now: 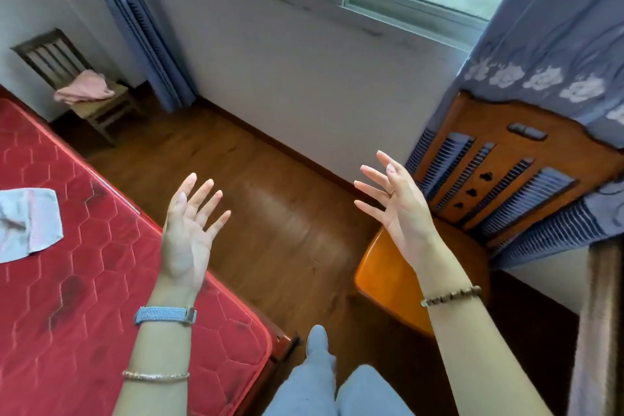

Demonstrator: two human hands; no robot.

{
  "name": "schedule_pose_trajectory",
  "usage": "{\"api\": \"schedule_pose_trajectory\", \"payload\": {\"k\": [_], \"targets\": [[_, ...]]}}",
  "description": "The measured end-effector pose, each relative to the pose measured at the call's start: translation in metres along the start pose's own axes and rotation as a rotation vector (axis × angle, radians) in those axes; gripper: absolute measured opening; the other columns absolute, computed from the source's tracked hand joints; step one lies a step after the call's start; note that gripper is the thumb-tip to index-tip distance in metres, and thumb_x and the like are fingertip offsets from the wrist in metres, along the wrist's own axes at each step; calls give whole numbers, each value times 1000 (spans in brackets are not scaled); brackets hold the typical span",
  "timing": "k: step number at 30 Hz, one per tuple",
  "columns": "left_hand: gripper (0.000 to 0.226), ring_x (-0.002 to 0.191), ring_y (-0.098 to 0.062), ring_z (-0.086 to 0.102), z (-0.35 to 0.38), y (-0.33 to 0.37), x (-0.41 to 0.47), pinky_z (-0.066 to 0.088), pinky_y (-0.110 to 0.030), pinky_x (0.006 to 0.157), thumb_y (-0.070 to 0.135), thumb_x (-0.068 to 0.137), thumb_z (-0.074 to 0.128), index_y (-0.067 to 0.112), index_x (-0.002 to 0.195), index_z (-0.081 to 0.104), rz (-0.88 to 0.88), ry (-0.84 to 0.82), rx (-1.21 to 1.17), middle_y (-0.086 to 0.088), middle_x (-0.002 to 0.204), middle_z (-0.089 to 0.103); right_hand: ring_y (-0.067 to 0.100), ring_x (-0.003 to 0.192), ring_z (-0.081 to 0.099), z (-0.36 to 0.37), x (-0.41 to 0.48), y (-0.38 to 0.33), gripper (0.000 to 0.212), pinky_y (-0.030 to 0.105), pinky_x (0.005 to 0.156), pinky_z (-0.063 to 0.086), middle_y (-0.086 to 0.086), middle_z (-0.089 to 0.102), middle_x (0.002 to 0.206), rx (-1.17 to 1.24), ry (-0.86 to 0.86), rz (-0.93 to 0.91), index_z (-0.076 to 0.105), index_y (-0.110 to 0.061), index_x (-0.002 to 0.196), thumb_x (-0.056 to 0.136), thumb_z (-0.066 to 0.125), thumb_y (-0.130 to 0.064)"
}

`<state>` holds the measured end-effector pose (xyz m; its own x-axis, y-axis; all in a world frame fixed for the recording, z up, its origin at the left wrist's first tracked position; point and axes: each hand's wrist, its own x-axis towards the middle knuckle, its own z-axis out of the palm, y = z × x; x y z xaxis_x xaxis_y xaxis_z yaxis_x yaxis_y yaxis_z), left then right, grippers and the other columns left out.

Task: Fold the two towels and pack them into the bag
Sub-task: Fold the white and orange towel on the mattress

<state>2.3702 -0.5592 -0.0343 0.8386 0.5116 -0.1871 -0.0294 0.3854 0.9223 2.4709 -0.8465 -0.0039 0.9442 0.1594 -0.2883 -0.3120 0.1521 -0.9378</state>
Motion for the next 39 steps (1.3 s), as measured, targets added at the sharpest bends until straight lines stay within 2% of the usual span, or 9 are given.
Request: {"api": "schedule_pose_trajectory", "payload": {"k": [8, 17, 30, 39], "targets": [[45, 130, -21, 57, -14, 27, 55, 43, -52, 108, 39, 105, 38, 25, 146, 47, 74, 119, -30, -4, 143, 57, 23, 118, 63, 62, 76, -19, 38, 53, 104, 47, 1, 60, 134, 5, -129, 25, 48, -33, 139, 102, 45, -38], [44, 131, -22, 56, -51, 39, 107, 48, -49, 103, 40, 105, 36, 27, 145, 48, 101, 333, -115, -4, 144, 56, 21, 117, 64, 131, 165, -30, 38, 51, 105, 47, 1, 61, 134, -63, -328, 47, 50, -34, 139, 101, 46, -41], [44, 129, -20, 58, -55, 49, 244, 47, -50, 104, 37, 106, 34, 25, 147, 45, 171, 581, -227, -2, 141, 59, 21, 118, 64, 245, 345, -51, 36, 52, 105, 47, 1, 62, 134, -206, -602, 119, 52, -37, 137, 102, 44, -40], [44, 128, -19, 58, -77, 70, 294, 45, -52, 107, 37, 107, 33, 25, 147, 45, 209, 756, -252, -2, 141, 59, 21, 118, 64, 354, 412, -53, 33, 53, 104, 48, 2, 61, 136, -248, -808, 166, 53, -36, 134, 102, 44, -39]]}}
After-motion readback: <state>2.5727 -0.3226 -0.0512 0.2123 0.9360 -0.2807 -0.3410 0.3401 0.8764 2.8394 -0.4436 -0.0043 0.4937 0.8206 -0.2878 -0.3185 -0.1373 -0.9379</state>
